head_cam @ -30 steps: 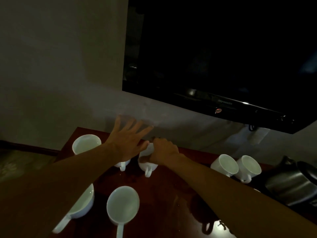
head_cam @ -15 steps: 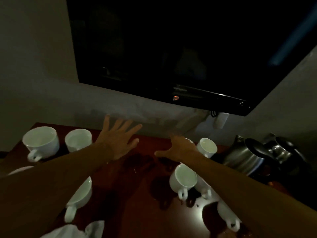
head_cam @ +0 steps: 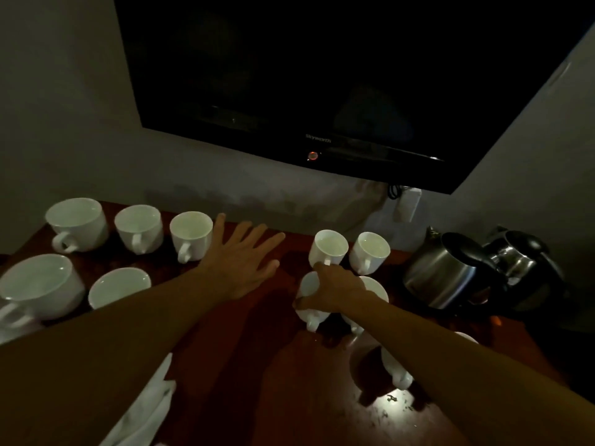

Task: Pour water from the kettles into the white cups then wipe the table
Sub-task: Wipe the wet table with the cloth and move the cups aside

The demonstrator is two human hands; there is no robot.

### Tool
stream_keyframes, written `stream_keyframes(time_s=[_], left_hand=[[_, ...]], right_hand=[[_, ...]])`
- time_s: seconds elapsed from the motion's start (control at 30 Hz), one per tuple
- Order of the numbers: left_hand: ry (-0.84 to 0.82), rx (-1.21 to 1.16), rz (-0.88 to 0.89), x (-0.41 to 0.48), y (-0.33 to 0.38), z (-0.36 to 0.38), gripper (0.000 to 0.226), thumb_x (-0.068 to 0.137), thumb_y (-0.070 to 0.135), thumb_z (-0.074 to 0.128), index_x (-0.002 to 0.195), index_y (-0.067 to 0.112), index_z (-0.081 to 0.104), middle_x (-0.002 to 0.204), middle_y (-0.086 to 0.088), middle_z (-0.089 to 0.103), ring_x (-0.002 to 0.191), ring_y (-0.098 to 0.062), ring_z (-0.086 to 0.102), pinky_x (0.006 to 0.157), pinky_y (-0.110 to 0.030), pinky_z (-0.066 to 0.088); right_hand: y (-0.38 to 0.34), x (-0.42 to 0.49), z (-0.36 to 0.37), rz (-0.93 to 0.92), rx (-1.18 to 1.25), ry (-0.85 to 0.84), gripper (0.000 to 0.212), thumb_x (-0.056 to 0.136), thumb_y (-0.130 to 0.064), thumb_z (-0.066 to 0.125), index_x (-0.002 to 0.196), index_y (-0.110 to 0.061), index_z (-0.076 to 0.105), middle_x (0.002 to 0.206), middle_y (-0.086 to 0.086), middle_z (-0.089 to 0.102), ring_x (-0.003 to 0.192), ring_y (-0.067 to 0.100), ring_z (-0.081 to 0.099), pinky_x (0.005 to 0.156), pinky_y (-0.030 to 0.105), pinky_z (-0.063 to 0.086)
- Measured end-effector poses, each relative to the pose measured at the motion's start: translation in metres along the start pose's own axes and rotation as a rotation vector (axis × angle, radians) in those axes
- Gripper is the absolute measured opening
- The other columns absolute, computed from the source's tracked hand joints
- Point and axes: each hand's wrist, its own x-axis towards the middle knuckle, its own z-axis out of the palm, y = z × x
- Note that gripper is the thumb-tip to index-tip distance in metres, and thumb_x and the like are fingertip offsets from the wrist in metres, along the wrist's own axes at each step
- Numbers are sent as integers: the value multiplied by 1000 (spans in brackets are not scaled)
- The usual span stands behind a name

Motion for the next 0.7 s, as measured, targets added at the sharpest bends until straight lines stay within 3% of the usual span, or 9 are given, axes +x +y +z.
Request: stream_keyframes(time_s=[0.17,0.27,0.43,0.53,0.63,0.7], left_hand=[[1,27,-46,-28,-14,-5,67,92,66,-3,155,43,-8,167,0,5,153,-26,3,113,-65,-13],[6,47,-61,-46,-26,-11,63,99,63,12,155,42,-7,167,-2,6,153,-27,4,113,-67,-10],[60,64,-96,-77,-52,-13,65,94,66,5,155,42,0,165,-1,16,151,-28,12,115,-69,-2],[69,92,-111,-98,-70,-15,69,92,64,8,155,39,17,160,-6,30,147,-31,25,113,-70,2],[50,79,-116,-123,-86,-18,68,91,60,17,148,31,42,145,-11,52,133,-37,46,108,-76,19],[59,97,-127,-139,-98,-17,67,92,58,17,147,31,43,145,-10,52,132,-37,47,108,-75,22]], right_hand=[[-8,-10,-4,-42,-27,29,67,76,-48,83,127,-16,53,105,-1,58,92,15,56,73,28,45],[-27,-20,-1,-60,-35,31,68,73,-51,83,126,-19,55,115,-1,62,99,16,59,81,31,53],[-82,-33,17,-130,-95,29,79,70,-60,81,133,-21,53,128,0,62,113,21,61,92,38,55],[-123,-40,21,-154,-104,-1,82,73,-56,82,141,-21,50,137,1,58,122,22,58,98,36,51],[-158,-44,28,-178,-117,6,85,73,-58,81,143,-23,47,143,0,53,129,23,54,101,37,49],[-178,-47,34,-188,-133,6,89,72,-60,81,144,-24,45,145,1,52,129,24,54,101,39,50]])
